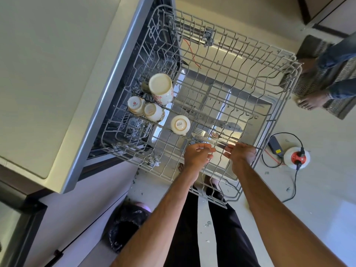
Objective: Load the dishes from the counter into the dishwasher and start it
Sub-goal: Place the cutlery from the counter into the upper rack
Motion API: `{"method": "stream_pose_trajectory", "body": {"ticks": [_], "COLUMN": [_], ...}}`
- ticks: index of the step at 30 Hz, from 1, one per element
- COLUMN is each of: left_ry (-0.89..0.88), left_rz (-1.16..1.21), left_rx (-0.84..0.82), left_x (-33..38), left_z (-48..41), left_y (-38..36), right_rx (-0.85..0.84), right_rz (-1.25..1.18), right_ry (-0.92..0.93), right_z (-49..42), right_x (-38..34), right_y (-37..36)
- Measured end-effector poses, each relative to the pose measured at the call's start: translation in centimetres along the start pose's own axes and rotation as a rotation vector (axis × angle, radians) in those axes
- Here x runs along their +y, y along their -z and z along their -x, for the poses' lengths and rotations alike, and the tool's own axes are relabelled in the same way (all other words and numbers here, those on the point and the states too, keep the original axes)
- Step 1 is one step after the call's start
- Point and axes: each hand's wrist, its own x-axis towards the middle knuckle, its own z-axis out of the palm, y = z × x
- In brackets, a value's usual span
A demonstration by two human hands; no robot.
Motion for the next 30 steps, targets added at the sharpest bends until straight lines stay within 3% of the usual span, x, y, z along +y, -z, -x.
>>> {"method": "stream_pose_trajectory", "body": {"ticks": [5,8,10,18,30], "left_ry": [0.003,-0.006,-0.011,-0.177,-0.617], "left_rz": [-0.007,-0.020,-0.029,-0.035,-0.120], "left_rx": [-0.007,-0.005,-0.002,0.048,0.275], "left_x": [0.1,0.0,0.1,2.7,9.7], "left_z": [0.1,0.2,0.4,5.3,22.7], "left_y": [0.0,0.1,0.2,3.2,15.6], "right_rx": [0.067,0.230,0.246,0.059,-0.414], "right_rz": [0.064,0.253,0.305,0.279,0.162], "right_ry": [0.038,0.200,0.322,0.629,1.000], "right_z": [0.6,0.3,1.9,11.9,32.0], "right_x": [0.3,1.4,1.6,0.6,-6.1], "right_y": [-0.3,0.0,0.2,0.1,-5.4]}}
